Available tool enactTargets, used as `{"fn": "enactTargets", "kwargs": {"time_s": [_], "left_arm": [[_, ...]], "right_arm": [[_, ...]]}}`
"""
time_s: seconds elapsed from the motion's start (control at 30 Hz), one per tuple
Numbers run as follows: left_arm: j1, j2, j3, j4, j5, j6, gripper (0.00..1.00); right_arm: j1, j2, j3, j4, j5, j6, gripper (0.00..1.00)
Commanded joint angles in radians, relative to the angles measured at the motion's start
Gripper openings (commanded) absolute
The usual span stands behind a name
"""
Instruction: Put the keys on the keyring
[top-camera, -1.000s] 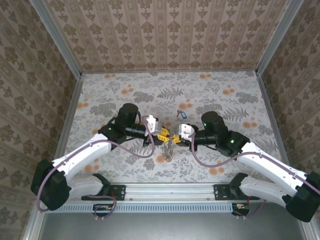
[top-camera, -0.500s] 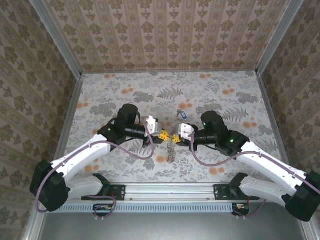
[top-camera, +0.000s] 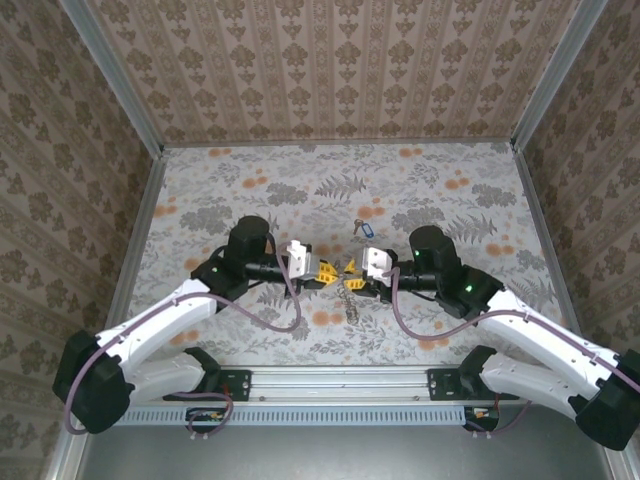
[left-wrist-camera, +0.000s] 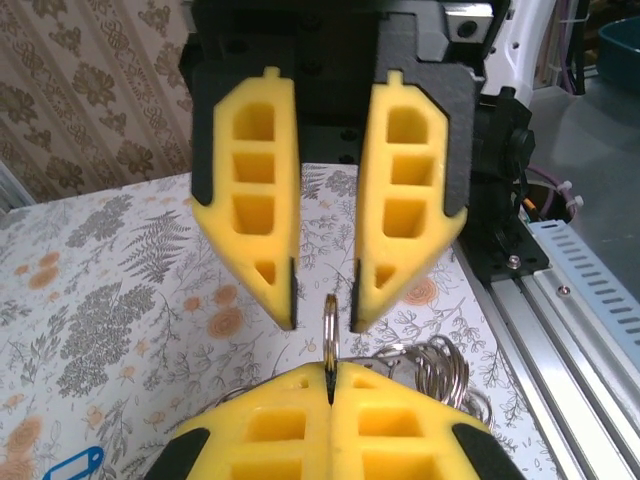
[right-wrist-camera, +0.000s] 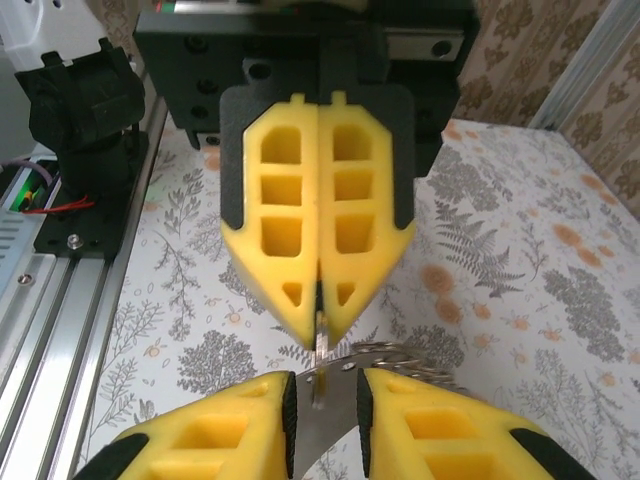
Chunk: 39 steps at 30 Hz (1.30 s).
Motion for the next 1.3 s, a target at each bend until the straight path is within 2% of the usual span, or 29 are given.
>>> {"fn": "enactTargets", "kwargs": {"time_s": [0.0,0.17,0.63,0.7,0.8,0.87,0.9,0.97,1.03,1.17,1.27], "left_arm": [[-0.013,-0.031,-0.007,0.051,-0.005,0.056,0.0],[-0.023,-0.022,0.025,-0.032,-0.022,0.099,0.0],[-0.033,-0.04,0.025,-0.017,-0.066,0.086,0.0],[-0.033,-0.042,0.025,-0.017,-0.068,0.085,0.0],[-0.034,-0.045,0.031,-0.03,-0.077,0.075,0.0],[-0.034,-0.05,0.041,-0.046,-0.085,0.056,0.0],[-0.031,-0.06,0.046,-0.058,-0.084,0.035,0.05],[-0.026,-0.098,0.05,-0.091,-0.074,0.009,0.21],[-0.022,-0.151,0.041,-0.126,-0.067,-0.007,0.31],[-0.004,-0.238,0.03,-0.177,-0.056,-0.041,0.37],[0.001,-0.255,0.064,-0.227,-0.048,-0.041,0.37]], "right_arm": [[0.004,-0.025,-0.015,0.032,-0.021,0.025,0.27],[0.003,-0.016,-0.016,0.036,-0.02,0.025,0.28],[0.012,0.039,0.01,0.003,-0.013,0.019,0.26],[0.013,0.045,0.014,-0.003,-0.014,0.018,0.23],[0.013,0.049,0.018,-0.003,-0.02,0.018,0.02],[0.013,0.041,0.014,0.02,-0.03,0.02,0.0],[0.013,0.032,0.003,0.055,-0.039,0.034,0.0],[0.013,0.003,-0.036,0.181,-0.061,0.085,0.0],[0.013,-0.027,-0.09,0.357,-0.075,0.153,0.0],[0.025,-0.062,-0.216,0.714,-0.086,0.171,0.0],[0.036,-0.075,-0.248,0.816,-0.088,0.123,0.0]]}}
